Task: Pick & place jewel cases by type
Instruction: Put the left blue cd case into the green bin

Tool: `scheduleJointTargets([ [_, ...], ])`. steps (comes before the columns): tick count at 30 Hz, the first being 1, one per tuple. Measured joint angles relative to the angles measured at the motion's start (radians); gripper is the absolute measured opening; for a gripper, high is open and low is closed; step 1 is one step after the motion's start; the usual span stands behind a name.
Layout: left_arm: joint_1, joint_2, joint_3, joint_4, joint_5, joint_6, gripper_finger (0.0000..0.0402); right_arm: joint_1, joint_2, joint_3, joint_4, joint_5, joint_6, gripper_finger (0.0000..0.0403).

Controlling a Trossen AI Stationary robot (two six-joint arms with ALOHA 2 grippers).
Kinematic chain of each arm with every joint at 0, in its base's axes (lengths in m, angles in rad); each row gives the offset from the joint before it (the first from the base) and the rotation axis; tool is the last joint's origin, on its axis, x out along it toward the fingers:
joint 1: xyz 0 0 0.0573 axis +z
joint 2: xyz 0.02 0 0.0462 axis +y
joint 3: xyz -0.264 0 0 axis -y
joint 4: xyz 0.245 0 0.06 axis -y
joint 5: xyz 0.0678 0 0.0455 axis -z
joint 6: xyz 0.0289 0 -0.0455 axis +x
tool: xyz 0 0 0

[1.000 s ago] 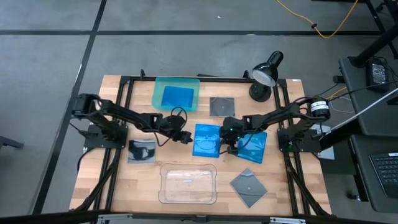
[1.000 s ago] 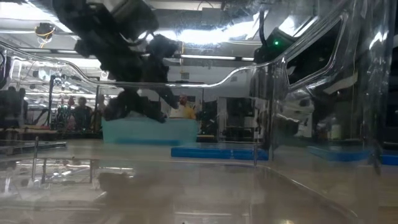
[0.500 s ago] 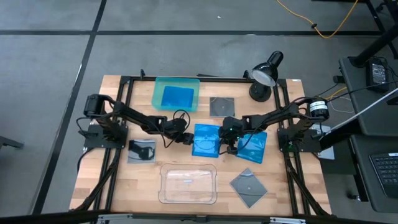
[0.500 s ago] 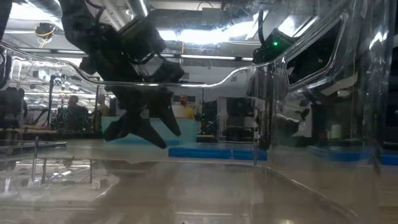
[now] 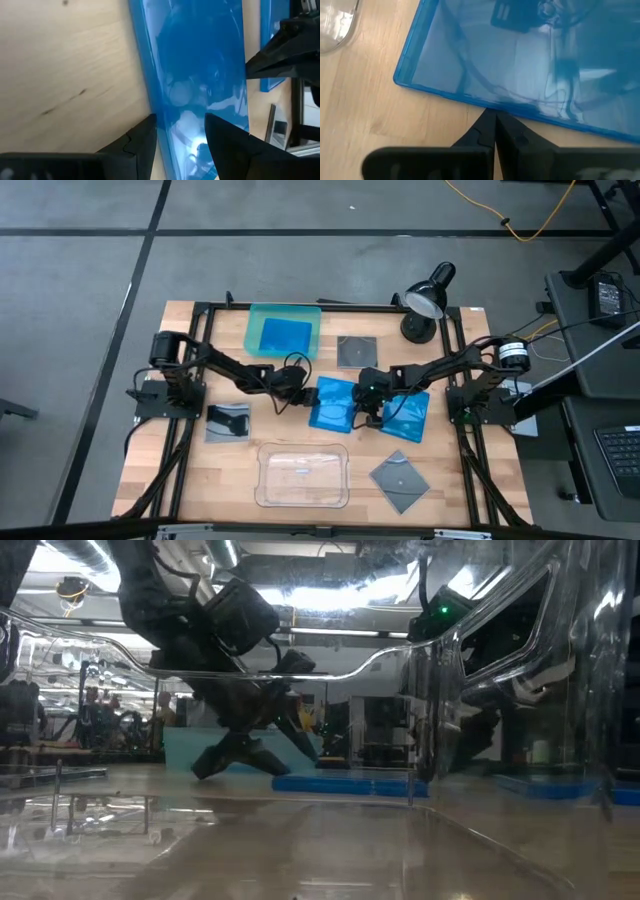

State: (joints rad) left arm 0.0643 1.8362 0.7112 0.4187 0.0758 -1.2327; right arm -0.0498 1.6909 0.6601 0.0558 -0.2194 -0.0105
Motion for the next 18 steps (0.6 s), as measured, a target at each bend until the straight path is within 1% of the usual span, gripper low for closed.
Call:
scheduleJointTargets([
  [4, 0.005, -0.006, 0.026, -0.006, -0.026, 0.044, 0.0156, 0.0, -0.001, -0.001, -0.005, -0.006, -0.023, 0.001],
  [9, 0.009, -0.018, 0.063, -0.004, -0.118, 0.079, 0.0156, -0.008, 0.0, -0.001, -0.003, -0.012, -0.035, 0.0009],
  [12, 0.012, -0.034, 0.083, 0.008, -0.143, 0.082, 0.0156, -0.018, 0.001, -0.001, -0.005, -0.022, -0.047, 0.001],
  [18, 0.013, -0.071, 0.1, 0.059, -0.142, 0.082, 0.0156, -0.029, 0.001, -0.001, -0.005, -0.031, -0.051, 0.001],
])
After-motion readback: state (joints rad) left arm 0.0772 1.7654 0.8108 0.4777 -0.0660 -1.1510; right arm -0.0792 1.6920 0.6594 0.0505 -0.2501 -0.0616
